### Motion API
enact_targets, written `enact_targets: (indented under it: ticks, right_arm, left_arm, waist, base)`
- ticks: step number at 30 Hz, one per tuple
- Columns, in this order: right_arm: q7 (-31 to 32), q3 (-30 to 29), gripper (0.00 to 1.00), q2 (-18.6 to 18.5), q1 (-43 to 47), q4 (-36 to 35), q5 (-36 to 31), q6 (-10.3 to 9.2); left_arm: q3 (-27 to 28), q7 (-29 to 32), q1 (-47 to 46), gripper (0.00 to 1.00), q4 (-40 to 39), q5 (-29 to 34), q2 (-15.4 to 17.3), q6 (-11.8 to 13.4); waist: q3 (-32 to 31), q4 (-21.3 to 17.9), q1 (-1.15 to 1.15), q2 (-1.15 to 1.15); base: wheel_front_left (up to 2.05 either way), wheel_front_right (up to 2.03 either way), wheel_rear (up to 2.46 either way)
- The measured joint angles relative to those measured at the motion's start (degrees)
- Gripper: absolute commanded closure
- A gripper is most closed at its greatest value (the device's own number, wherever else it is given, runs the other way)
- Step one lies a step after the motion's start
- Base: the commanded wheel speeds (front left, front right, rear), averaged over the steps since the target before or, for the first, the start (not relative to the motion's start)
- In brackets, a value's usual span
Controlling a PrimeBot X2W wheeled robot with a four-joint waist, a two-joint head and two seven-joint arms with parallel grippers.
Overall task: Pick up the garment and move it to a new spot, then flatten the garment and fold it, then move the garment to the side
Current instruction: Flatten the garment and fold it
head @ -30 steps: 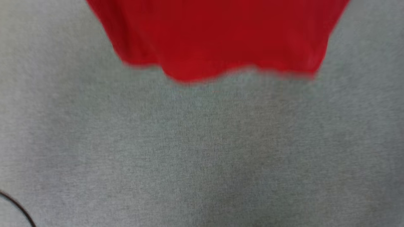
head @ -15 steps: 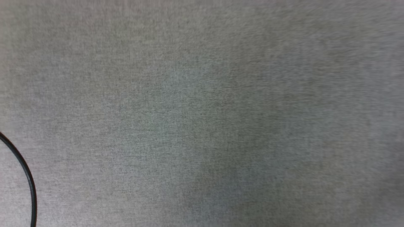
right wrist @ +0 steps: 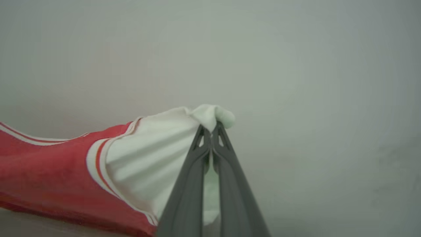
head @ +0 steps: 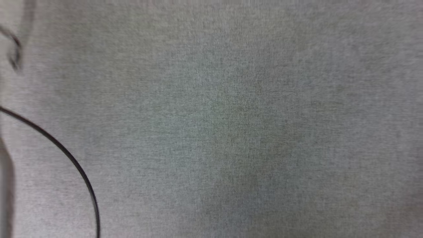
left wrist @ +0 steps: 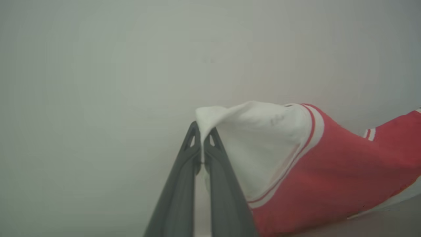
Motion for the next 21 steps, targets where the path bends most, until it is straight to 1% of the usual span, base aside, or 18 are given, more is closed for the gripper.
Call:
enact_targets:
  ticks: [4, 9, 13, 18, 21]
  right_arm:
    - [-1.59, 4.00, 1.00, -0.55, 9.79, 0.16, 4.12, 0.00]
    - [0.43, 9.78, 1.00, -2.57, 23.87, -2.27, 11.23, -0.01]
    - [4.15, 13.44, 1.00, -5.32, 35.44, -6.10, 17.47, -0.01]
    - [8.93, 15.36, 1.00, -8.67, 48.38, -10.18, 23.82, 0.00]
    - [10.49, 16.07, 1.00, -10.78, 53.97, -12.72, 25.19, 0.01]
  left_arm:
    - [-1.91, -1.12, 11.87, 1.00, 0.10, -0.80, -0.40, -0.13]
    - [-4.27, -1.52, 27.72, 1.00, -2.20, -2.79, -0.81, -0.26]
    - [-5.54, -1.47, 40.61, 1.00, -5.98, -3.87, 0.56, -0.18]
    - [-7.58, 1.58, 54.62, 1.00, -10.25, -4.12, 3.07, 1.32]
    - [-7.40, 3.64, 61.60, 1.00, -13.43, -5.44, 4.76, 2.83]
  waist:
    - [-3.45, -0.13, 0.00, 0.00]
    - [-8.76, -0.54, -0.01, 0.00]
    - [-13.36, -0.87, -0.01, 0.00]
    - [-19.17, -1.24, -0.02, 0.00]
    - [-22.53, -1.63, -0.02, 0.00]
  base:
    - [0.00, 0.00, 0.00]
    - [0.00, 0.00, 0.00]
    - [0.00, 0.00, 0.00]
    - [0.00, 0.00, 0.00]
    - [0.00, 0.00, 0.00]
